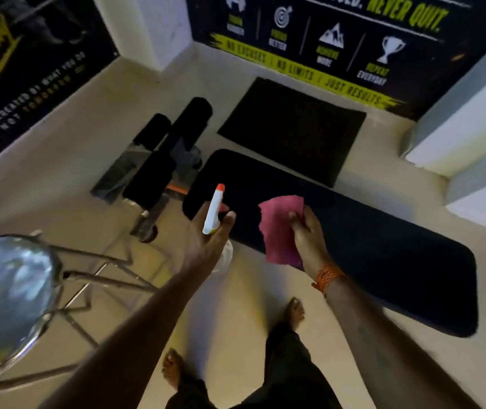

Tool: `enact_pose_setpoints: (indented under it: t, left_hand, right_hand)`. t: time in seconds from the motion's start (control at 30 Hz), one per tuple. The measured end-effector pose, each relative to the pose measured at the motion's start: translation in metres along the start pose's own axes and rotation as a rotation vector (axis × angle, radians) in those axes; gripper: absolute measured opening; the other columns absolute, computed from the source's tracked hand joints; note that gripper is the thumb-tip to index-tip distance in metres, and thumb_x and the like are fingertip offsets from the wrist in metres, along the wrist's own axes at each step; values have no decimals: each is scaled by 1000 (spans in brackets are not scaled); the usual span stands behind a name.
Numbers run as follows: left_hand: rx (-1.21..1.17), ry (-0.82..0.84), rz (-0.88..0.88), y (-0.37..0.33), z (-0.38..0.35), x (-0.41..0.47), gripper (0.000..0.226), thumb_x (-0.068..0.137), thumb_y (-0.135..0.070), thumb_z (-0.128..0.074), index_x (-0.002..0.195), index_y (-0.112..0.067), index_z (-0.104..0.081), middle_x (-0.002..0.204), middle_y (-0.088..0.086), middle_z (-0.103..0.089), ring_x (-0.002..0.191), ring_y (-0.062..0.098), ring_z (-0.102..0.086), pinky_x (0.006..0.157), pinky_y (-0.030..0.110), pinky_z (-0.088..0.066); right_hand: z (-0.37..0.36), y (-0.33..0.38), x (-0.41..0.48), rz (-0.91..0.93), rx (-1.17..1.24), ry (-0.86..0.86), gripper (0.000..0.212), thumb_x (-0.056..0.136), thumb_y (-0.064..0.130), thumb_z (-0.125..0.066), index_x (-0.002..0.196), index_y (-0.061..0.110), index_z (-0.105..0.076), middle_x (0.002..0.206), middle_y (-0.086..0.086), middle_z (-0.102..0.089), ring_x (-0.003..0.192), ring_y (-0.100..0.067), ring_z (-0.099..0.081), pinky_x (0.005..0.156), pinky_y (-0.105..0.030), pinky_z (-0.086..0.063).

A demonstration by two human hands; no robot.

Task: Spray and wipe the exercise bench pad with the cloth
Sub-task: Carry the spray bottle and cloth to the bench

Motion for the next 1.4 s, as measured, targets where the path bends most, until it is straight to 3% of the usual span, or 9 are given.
enact_pose_setpoints:
  t: [0.13, 0.27, 0.53, 0.7, 0.8, 0.87, 1.03, 1.2, 1.4]
  left_hand:
    - [1, 91, 51, 0, -108, 20, 21, 96, -26, -70, 112, -16, -61, 79, 14, -65, 63, 18, -66, 58, 21, -55]
    - [4, 150, 80, 26, -197, 48, 20, 96, -29, -72, 112, -25, -61, 83, 9, -65, 73, 26, -68, 67, 36, -59]
    - [23, 150, 47, 106, -308, 106, 15, 96, -21, -72, 110, -17, -65, 85, 4, -66, 74, 24, -66, 68, 29, -55]
    - [119, 146, -4, 167, -357, 136, 17, 95, -20, -73, 89, -23, -57, 68, -21, -58, 63, 2, -59, 62, 12, -47]
    - [132, 201, -28, 195, -375, 148, 15, 97, -25, -70, 94, -16, -59, 73, -7, -62, 67, 11, -64, 64, 21, -51]
    - [130, 236, -38, 212, -383, 152, 16, 99, -28, -68, 102, -14, -61, 79, 4, -63, 70, 21, -66, 66, 31, -54]
    - [133, 297, -81, 222, -393, 149, 13, 100, -18, -67, 107, -9, -61, 88, 6, -61, 80, 22, -63, 69, 36, -53]
    - [149, 269, -53, 232, -390, 149, 24, 97, -32, -66, 98, -9, -57, 79, 6, -54, 72, 23, -58, 65, 34, -48]
    - [7, 121, 97, 241, -349, 149, 25, 94, -30, -68, 118, -26, -63, 106, -11, -67, 103, 11, -67, 86, 30, -55]
  right_hand:
    - [97, -27, 41, -29, -75, -78, 20, 109, 26, -48, 123, 29, -61, 113, 10, -68, 104, -7, -64, 84, -29, -52]
    - [172, -70, 86, -102, -129, -163, 19, 110, 24, -47, 122, 21, -60, 105, 12, -65, 94, -7, -62, 78, -28, -49]
    - [206, -189, 180, -211, -74, -139, 16, 109, 21, -48, 116, 21, -62, 100, 6, -66, 89, -10, -61, 73, -28, -49]
    - [204, -268, 245, -299, 79, -144, 21, 104, 23, -50, 120, 17, -63, 117, -11, -68, 109, -25, -62, 93, -43, -53]
    - [221, -301, 263, -360, -176, -254, 34, 103, 11, -52, 137, 13, -52, 122, -10, -64, 114, -35, -62, 88, -41, -51]
    - [228, -314, 265, -340, -418, -294, 62, 99, 7, -57, 155, 17, -34, 151, -15, -48, 129, -40, -55, 96, -45, -51]
    - [217, -345, 255, -248, -905, -62, 78, 97, 23, -60, 164, 25, -20, 173, -8, -6, 155, -37, -18, 122, -58, -26]
    - [201, -338, 256, -215, -979, -12, 79, 101, 34, -54, 166, 21, -11, 173, -15, 5, 160, -36, 3, 127, -62, -5]
    - [135, -300, 280, 34, -966, 171, 79, 101, 31, -59, 165, 19, -13, 173, -12, 5, 160, -31, -7, 126, -49, -25]
Point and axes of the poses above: each hand's wrist, its own x-axis towards the middle knuckle, its own z-axis out of the back of the hand, y = z × x, the point moved 5 cm from there along x, towards the middle knuckle
